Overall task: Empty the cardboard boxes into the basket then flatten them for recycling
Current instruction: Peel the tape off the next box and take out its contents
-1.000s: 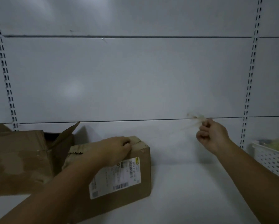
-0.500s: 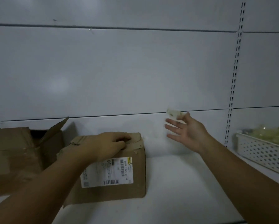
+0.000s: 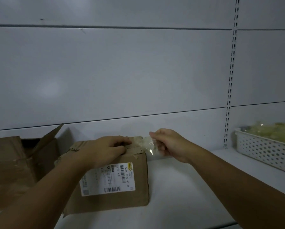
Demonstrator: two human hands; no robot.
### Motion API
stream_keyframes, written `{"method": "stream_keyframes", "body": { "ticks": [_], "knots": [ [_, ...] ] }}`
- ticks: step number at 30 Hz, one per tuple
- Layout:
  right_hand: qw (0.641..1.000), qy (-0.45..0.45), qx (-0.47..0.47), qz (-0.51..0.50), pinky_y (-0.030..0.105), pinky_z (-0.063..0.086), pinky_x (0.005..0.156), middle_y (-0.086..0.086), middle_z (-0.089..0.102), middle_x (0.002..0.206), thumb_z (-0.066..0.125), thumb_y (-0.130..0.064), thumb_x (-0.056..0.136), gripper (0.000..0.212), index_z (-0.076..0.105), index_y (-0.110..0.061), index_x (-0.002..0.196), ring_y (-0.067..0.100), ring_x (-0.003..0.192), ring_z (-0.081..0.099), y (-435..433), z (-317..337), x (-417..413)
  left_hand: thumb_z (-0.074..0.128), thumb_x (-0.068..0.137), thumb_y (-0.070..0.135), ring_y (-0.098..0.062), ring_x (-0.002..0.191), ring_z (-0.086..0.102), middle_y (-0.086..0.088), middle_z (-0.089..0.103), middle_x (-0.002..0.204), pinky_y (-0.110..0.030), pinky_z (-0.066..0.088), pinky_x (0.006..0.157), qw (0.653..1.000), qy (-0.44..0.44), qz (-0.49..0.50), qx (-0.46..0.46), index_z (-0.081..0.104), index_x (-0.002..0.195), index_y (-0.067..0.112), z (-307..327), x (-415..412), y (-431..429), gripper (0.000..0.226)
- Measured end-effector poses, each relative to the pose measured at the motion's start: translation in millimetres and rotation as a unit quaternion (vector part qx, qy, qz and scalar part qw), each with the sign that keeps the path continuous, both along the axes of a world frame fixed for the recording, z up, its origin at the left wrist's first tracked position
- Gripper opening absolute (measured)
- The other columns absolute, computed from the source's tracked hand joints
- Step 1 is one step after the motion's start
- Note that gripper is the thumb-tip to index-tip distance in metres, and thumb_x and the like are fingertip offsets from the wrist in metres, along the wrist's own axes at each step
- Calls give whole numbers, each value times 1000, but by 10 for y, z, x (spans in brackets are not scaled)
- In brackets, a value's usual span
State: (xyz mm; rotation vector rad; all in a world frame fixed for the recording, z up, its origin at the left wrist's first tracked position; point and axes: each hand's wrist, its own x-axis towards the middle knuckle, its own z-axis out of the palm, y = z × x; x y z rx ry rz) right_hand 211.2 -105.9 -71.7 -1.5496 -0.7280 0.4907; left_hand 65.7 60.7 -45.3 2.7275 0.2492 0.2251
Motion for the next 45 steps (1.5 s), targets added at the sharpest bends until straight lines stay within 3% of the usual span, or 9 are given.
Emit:
{"method": "stream_keyframes", "body": {
  "ticks": [8, 12, 20, 26, 30, 34, 39, 42, 45],
  "knots": [
    [960, -47, -209, 183, 18, 25, 47, -4, 55, 55, 47, -26, 96, 32, 63, -8, 76, 7, 47, 31, -234, 47, 93, 39, 97, 34, -9, 126, 43, 12, 44, 143, -30, 30, 105, 1000, 1, -1, 17, 45, 132, 42, -9, 7, 36, 36],
    [950, -164, -257, 61, 18, 35, 50, -3, 56, 62, 58, -23, 91, 24, 68, -11, 72, 7, 52, 41, -518, 32, 220, 37, 96, 39, -10, 122, 46, 11, 46, 142, -32, 33, 105, 1000, 1, -1, 26, 44, 132, 44, -25, 3, 41, 37],
    [972, -160, -135, -103, 21, 52, 60, -4, 68, 69, 62, -21, 88, 23, 71, 0, 92, 8, 59, 51, -899, 210, 182, 46, 96, 22, -3, 115, 46, 15, 43, 142, -15, 31, 93, 989, -60, -64, 122, 42, 136, 36, 236, 11, -309, 42],
    [961, -185, -164, -121, 25, 52, 71, -4, 69, 76, 58, -24, 91, 21, 72, -9, 89, 9, 68, 55, -1258, 287, -47, 58, 90, 27, -6, 133, 36, 14, 33, 150, -17, 26, 104, 953, -175, -242, 56, 36, 139, 38, 233, 564, -1295, 56],
    [963, -162, -146, -159, 27, 52, 73, -4, 67, 74, 56, -27, 92, 24, 71, -11, 86, 9, 69, 54, -1793, 267, 14, 67, 83, 18, -1, 81, 60, 14, 63, 88, -9, 42, 65, 946, -211, -235, -72, 64, 88, 34, 168, 1013, -1798, 17],
    [978, -110, -134, -113, 26, 53, 79, 1, 68, 87, 51, -40, 87, 36, 69, -9, 93, 9, 74, 57, -2369, 272, 311, 71, 79, 13, -4, 64, 61, 10, 67, 75, -17, 44, 62, 926, -227, -255, -161, 62, 70, 35, 79, 1420, -2185, 26],
    [968, -158, -149, -128, 30, 51, 84, 2, 67, 98, 52, -50, 81, 43, 69, -15, 99, 16, 86, 60, -2977, 511, 959, 73, 79, 11, -10, 58, 68, 1, 71, 63, -30, 55, 60, 901, -256, -242, -252, 71, 73, 24, 141, 2067, -2567, 14],
    [947, -213, -39, -239, 25, 55, 82, 5, 68, 106, 54, -30, 91, 26, 64, -12, 107, 20, 94, 63, -3319, 794, 1444, 66, 85, 11, -14, 72, 71, -5, 73, 78, -29, 57, 70, 878, -242, -244, -333, 70, 88, 16, 231, 2556, -2685, 7],
    [908, -297, -103, -277, 23, 52, 87, -1, 71, 99, 57, -27, 91, 20, 70, -14, 99, 14, 96, 65, -3498, 879, 1913, 55, 93, 15, -22, 92, 69, -6, 72, 94, -31, 56, 84, 867, -199, -232, -393, 67, 99, 13, 218, 3022, -2839, 13]
  ]
}}
